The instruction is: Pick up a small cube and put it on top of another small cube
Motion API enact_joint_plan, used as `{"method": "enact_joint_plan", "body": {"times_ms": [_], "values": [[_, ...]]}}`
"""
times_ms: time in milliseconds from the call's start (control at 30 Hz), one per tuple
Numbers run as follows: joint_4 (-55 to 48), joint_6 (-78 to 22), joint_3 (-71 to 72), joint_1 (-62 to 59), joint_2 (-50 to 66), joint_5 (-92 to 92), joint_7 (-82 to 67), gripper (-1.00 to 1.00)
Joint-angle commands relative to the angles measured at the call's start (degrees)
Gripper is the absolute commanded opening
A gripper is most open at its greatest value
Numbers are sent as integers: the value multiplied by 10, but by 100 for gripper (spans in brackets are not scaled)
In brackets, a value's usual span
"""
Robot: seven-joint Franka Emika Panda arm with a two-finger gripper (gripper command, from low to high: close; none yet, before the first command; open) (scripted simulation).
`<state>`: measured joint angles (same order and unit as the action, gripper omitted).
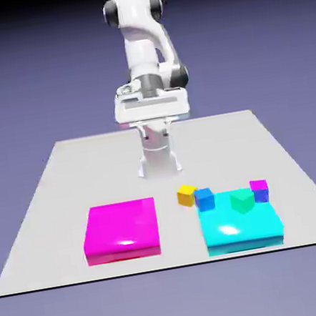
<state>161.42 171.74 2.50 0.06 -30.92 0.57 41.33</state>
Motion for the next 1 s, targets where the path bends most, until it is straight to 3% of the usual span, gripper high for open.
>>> {"method": "enact_joint_plan", "body": {"times_ms": [0, 500, 900, 933, 967], "values": [[3, -19, 21, -5, 14, 5, -9, 0], [55, -300, 332, -83, 230, 76, -150, 0], [44, -196, 191, -36, 413, 362, 46, 0], [44, -196, 191, -36, 413, 362, 46, -100], [44, -196, 191, -36, 413, 362, 46, -100]]}}
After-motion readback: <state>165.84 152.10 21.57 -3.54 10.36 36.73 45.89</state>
